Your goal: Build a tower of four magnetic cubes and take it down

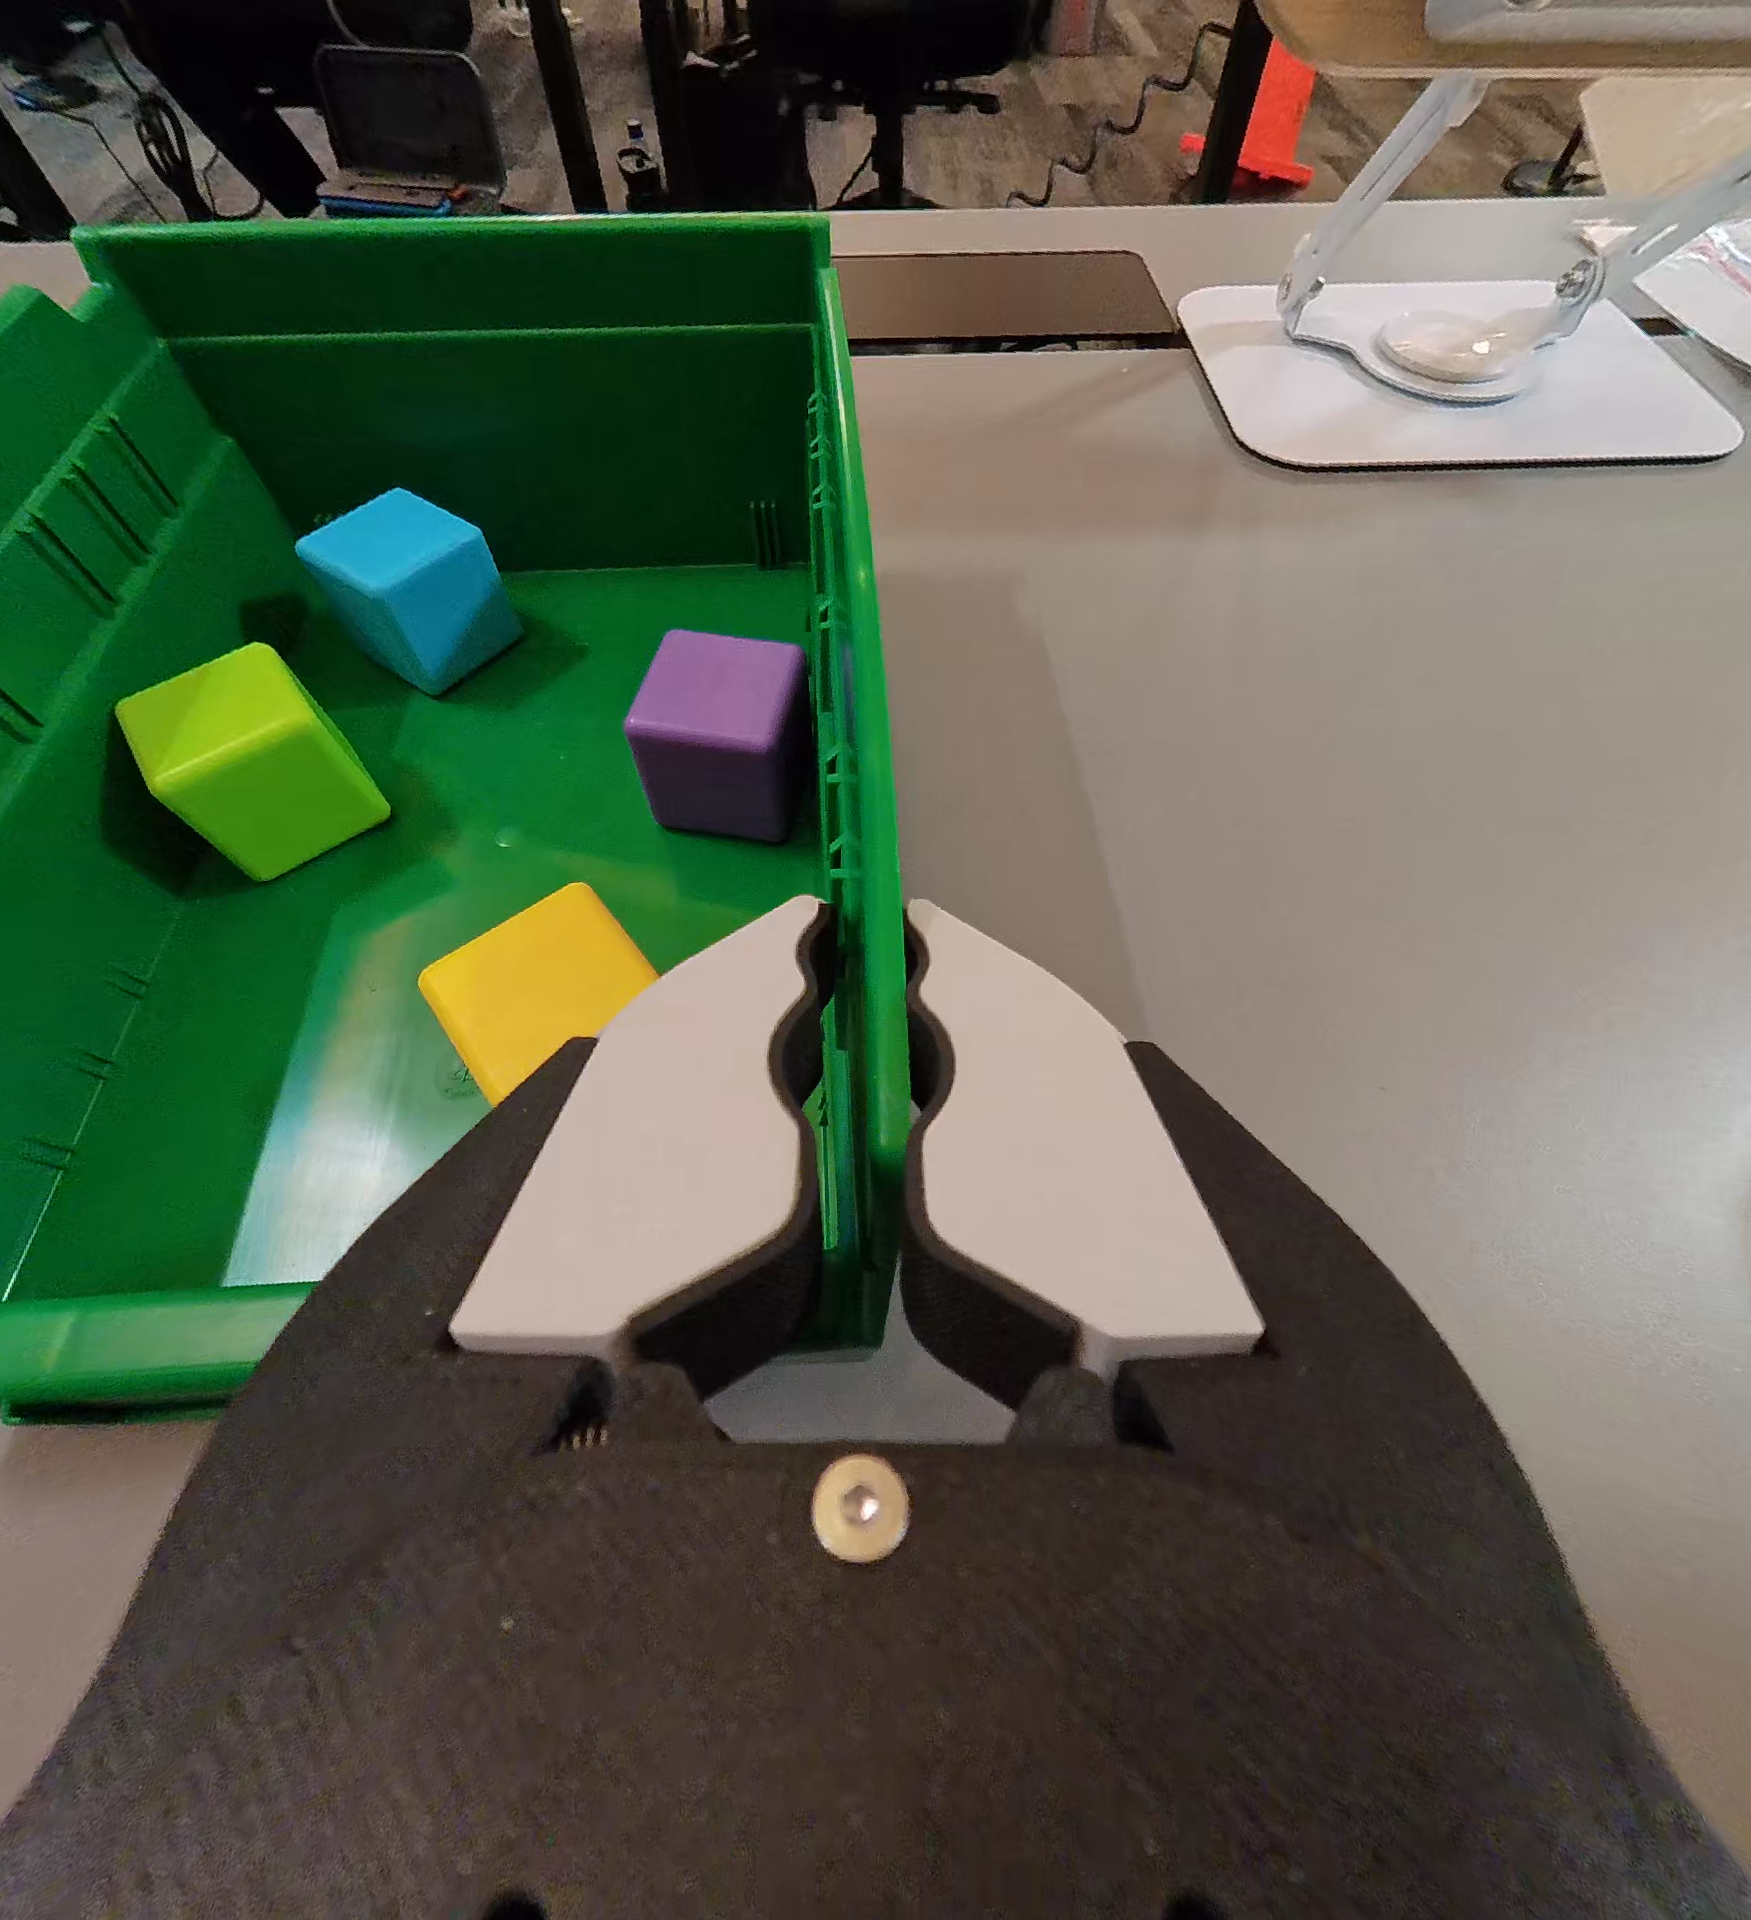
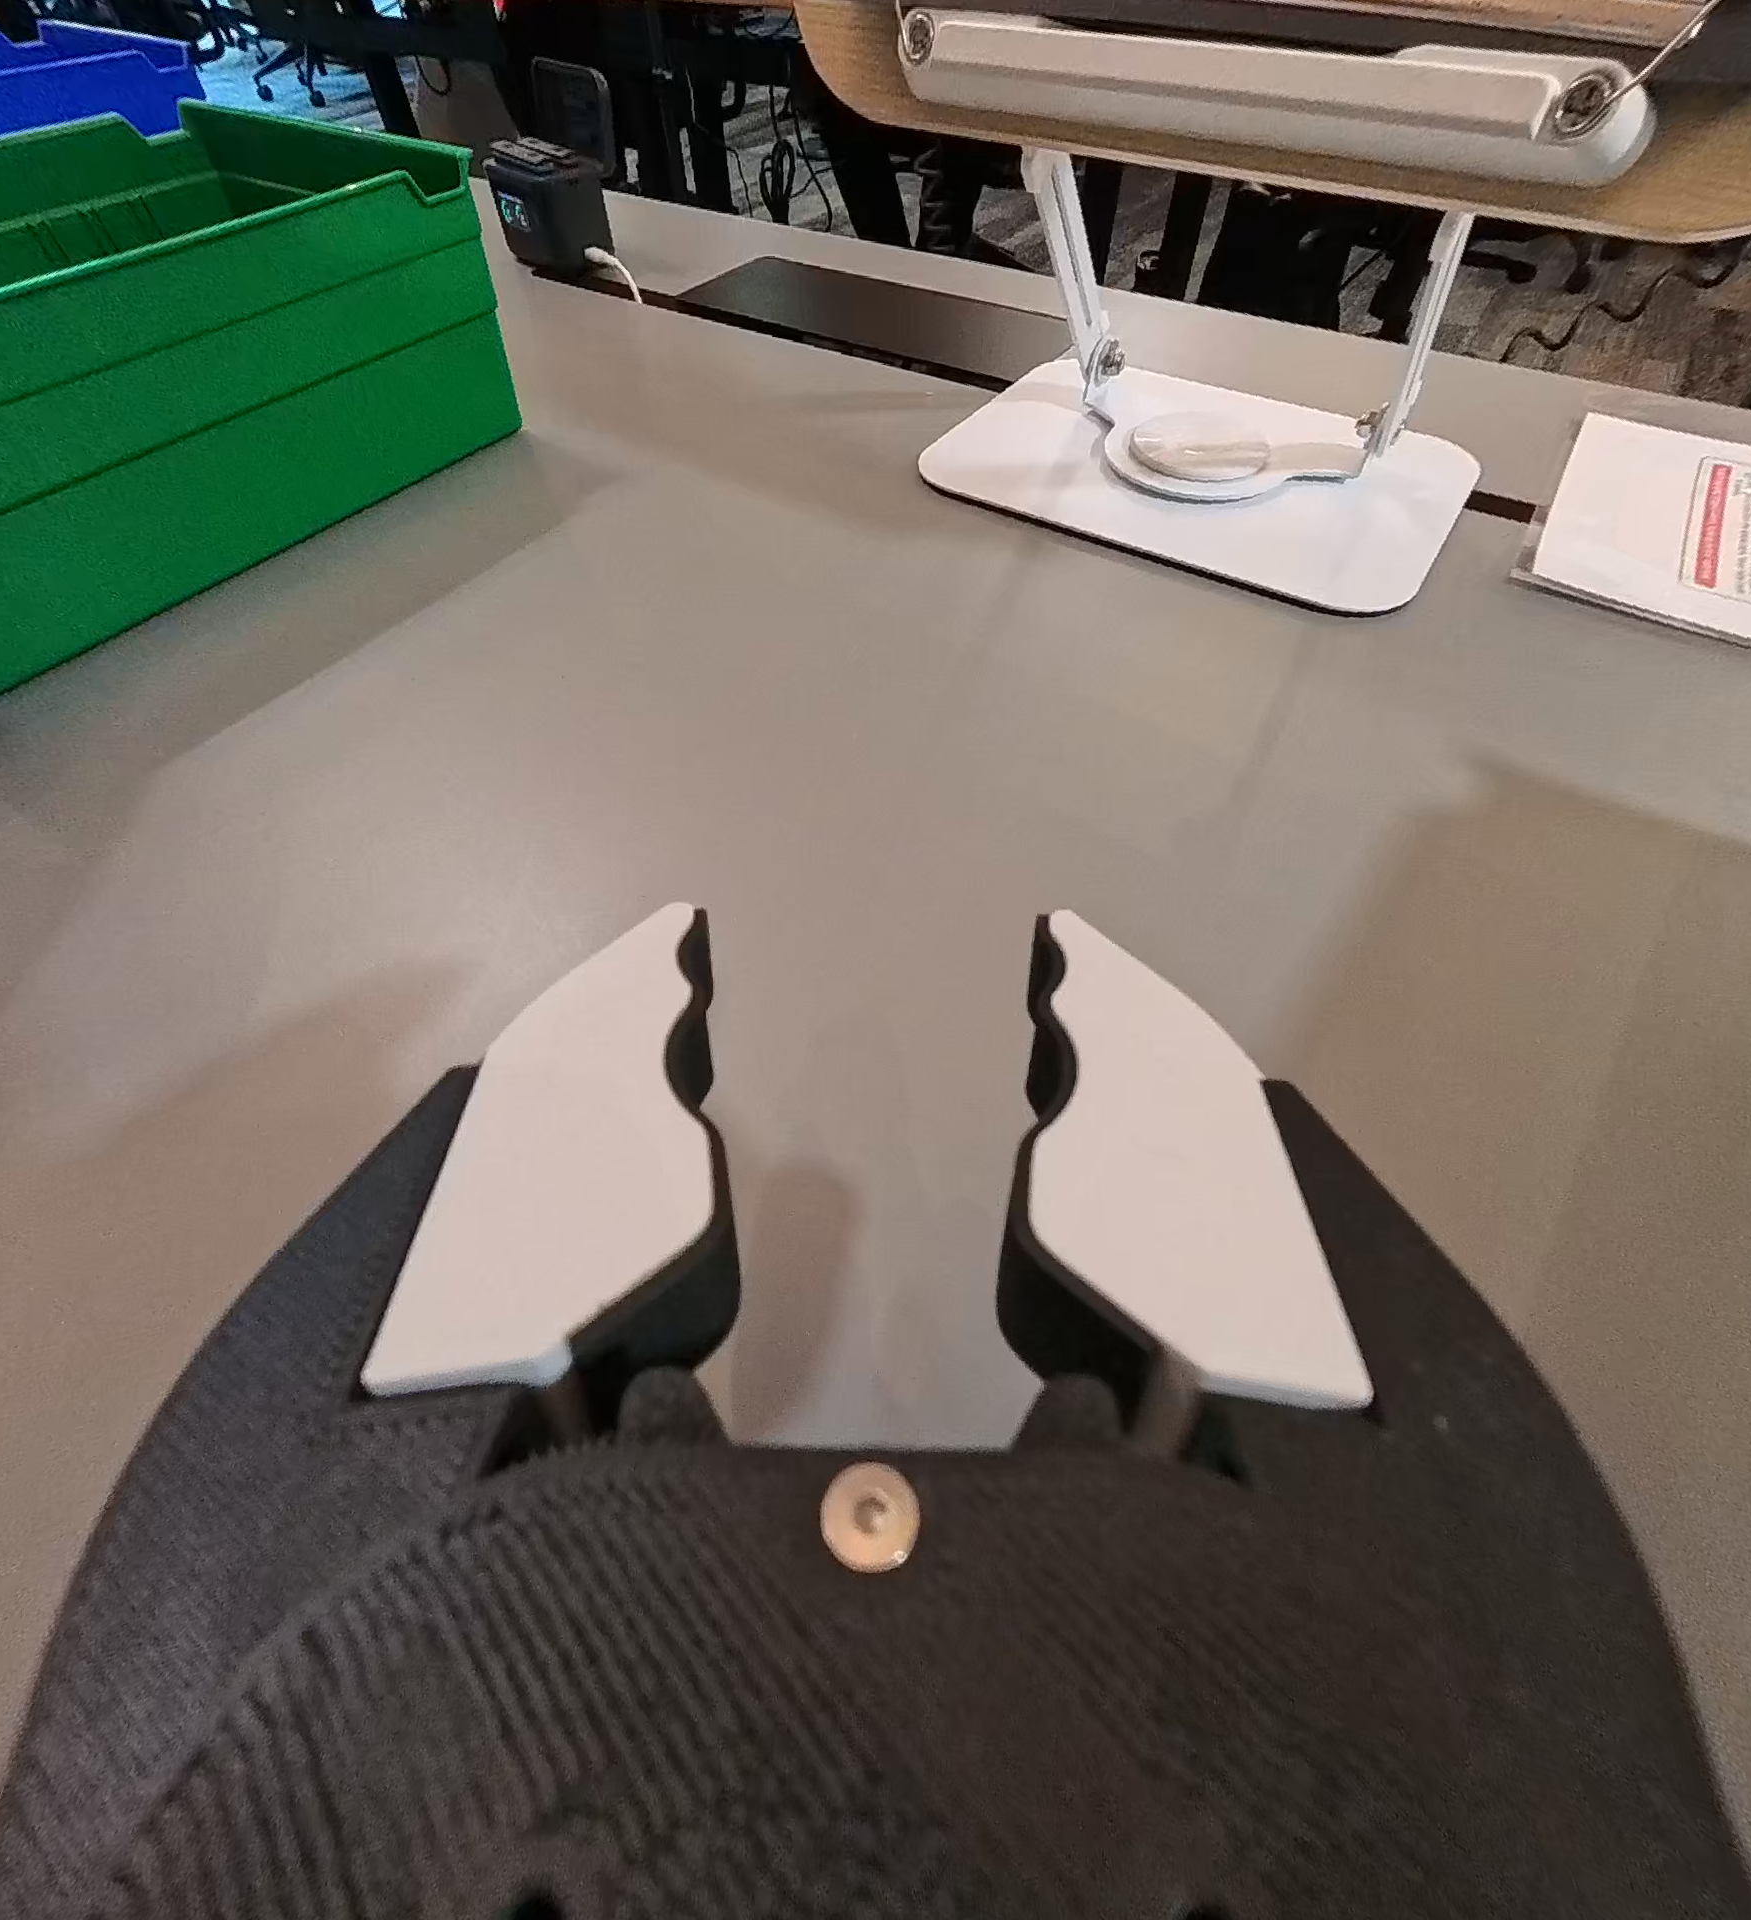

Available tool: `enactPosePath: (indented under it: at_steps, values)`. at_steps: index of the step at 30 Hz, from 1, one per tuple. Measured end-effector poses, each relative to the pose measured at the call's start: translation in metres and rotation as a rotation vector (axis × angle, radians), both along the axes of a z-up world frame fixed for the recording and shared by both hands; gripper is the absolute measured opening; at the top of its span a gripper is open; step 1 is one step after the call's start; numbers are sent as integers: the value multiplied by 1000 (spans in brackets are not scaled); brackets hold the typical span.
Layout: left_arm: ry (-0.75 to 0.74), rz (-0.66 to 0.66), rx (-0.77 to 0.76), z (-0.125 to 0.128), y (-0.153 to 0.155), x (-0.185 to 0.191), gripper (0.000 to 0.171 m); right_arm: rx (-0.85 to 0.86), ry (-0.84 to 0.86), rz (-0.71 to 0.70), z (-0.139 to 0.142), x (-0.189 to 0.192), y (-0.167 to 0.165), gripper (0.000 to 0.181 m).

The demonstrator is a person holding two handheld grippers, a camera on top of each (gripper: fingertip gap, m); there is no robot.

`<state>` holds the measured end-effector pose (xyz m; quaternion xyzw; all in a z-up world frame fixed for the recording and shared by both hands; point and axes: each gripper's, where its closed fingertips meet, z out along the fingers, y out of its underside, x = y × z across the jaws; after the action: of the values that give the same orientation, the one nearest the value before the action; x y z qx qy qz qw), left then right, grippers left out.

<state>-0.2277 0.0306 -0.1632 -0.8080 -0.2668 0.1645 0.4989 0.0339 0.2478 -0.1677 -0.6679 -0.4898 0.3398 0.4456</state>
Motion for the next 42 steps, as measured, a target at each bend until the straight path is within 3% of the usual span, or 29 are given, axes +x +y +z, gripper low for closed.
enactPosePath:
  at_steps: [8, 14, 17, 19, 21, 24, 27, 29, 31, 35, 38, 42]
  values:
    - [-17, -19, 2, -2, 3, 4, 22, 1, -2, 2, 0, 0, 0, 60]
    - [-20, -28, 15, 2, 4, 4, 48, -1, -6, 2, -1, 0, 0, 60]
    - [-1, -72, -71, 0, -3, 1, 64, -2, -6, 1, -1, 1, 1, 60]
    - [-28, -94, -122, -3, -15, -4, 66, -3, -8, 2, -2, 0, 1, 60]
    - [-114, -132, -63, 6, -23, -6, 72, -4, -12, 4, -3, 0, 1, 60]
    - [-240, -145, 122, 34, -35, -18, 67, -4, -20, 7, -5, -1, 1, 60]
    - [-284, -59, 291, 64, -54, -54, 66, -3, -28, 8, -7, -1, 0, 60]
    - [-287, 17, 346, 71, -63, -77, 61, 1, -38, 8, -9, -1, 0, 60]
    - [-312, 64, 281, 53, -63, -87, 62, 5, -48, 6, -11, -1, 1, 60]
    - [-335, 41, -15, -7, -55, -75, 60, 8, -54, 3, -11, -1, 1, 60]
    - [-268, 26, -95, -10, -52, -73, 50, 9, -53, 4, -11, 0, 1, 60]
    - [-293, -28, -140, -13, -45, -62, 46, 4, -58, 3, -13, 1, 1, 60]
